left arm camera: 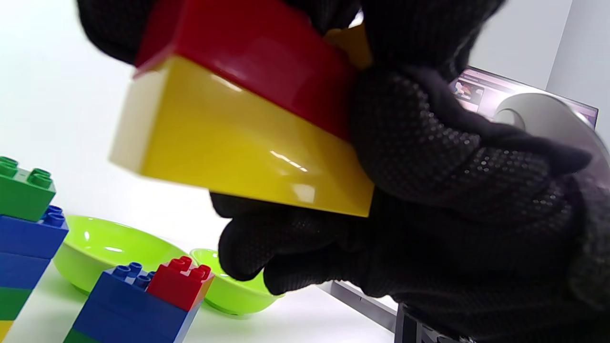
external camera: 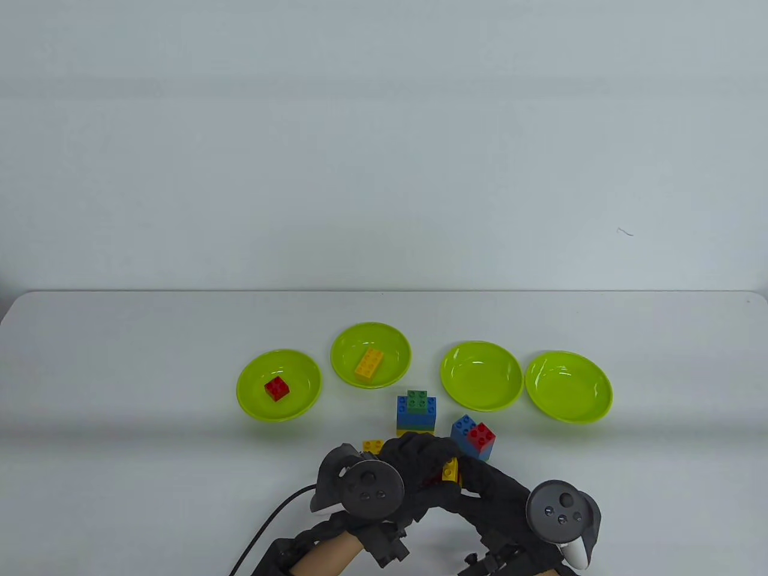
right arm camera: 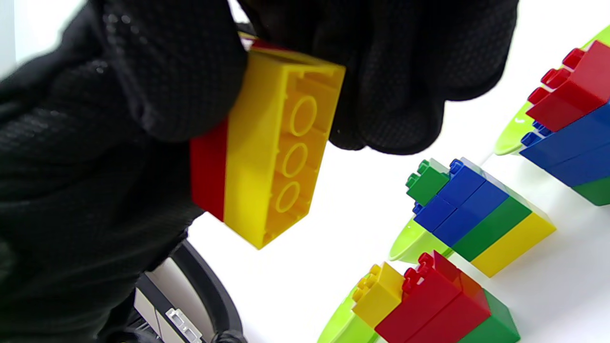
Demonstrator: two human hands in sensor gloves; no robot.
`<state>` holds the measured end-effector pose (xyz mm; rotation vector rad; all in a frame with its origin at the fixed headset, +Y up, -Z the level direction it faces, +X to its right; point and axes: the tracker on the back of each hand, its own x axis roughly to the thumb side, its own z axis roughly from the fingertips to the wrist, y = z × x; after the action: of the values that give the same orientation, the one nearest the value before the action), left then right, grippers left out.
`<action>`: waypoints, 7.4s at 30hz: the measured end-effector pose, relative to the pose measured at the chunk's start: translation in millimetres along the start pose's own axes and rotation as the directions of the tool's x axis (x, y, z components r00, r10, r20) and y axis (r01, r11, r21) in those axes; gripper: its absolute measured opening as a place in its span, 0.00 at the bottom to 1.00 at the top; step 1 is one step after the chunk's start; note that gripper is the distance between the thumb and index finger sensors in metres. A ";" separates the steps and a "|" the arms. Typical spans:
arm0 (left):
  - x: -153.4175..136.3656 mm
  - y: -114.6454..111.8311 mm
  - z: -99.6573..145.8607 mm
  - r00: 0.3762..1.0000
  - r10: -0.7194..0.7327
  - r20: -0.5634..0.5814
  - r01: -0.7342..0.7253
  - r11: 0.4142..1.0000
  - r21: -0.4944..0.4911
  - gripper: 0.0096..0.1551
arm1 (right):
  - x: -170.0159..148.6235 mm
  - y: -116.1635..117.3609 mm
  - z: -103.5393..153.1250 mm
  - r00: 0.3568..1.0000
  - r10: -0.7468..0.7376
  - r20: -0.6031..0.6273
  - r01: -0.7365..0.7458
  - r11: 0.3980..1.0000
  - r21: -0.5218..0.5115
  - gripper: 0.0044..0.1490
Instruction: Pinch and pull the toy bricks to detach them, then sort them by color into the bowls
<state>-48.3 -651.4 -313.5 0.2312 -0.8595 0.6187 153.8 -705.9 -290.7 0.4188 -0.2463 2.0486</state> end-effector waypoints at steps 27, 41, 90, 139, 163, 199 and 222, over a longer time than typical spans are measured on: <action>0.1 9.2 -1.7 0.999 -0.016 -0.029 0.016 1.000 0.024 0.36 | 10.0 6.4 -4.0 0.995 0.091 0.043 -0.089 0.994 -0.060 0.39; -19.4 36.8 -10.8 0.996 0.039 -0.074 -0.034 0.997 0.068 0.37 | -0.7 -3.3 -8.2 0.997 0.072 0.000 -0.072 0.994 -0.080 0.39; -43.2 40.8 10.3 0.967 0.203 -0.156 -0.202 0.979 0.026 0.47 | -3.9 -22.6 -8.0 0.993 -0.116 -0.004 0.115 0.986 -0.117 0.39; -1.3 14.2 28.0 1.000 0.000 -0.005 0.001 0.996 0.088 0.38 | 8.0 -0.3 1.4 0.985 -0.146 0.091 0.146 0.989 0.012 0.40; -80.6 67.7 37.4 0.964 0.044 -0.263 0.022 0.970 0.243 0.37 | -0.2 -6.7 -1.3 0.992 -0.103 0.070 0.105 0.994 -0.034 0.40; -128.2 74.5 43.9 0.926 0.130 -0.354 -0.091 0.988 0.125 0.45 | -7.7 -11.6 -3.9 0.989 -0.147 0.024 0.148 0.988 -0.047 0.40; -30.0 5.4 24.1 0.960 0.279 -0.018 -0.279 0.960 -0.015 0.42 | -1.9 -3.1 -0.1 0.960 -0.279 0.022 0.280 0.960 -0.017 0.40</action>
<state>-81.5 -669.9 -321.3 0.0887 -0.8896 0.8745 157.3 -705.8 -291.6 0.4360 -0.2062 1.7641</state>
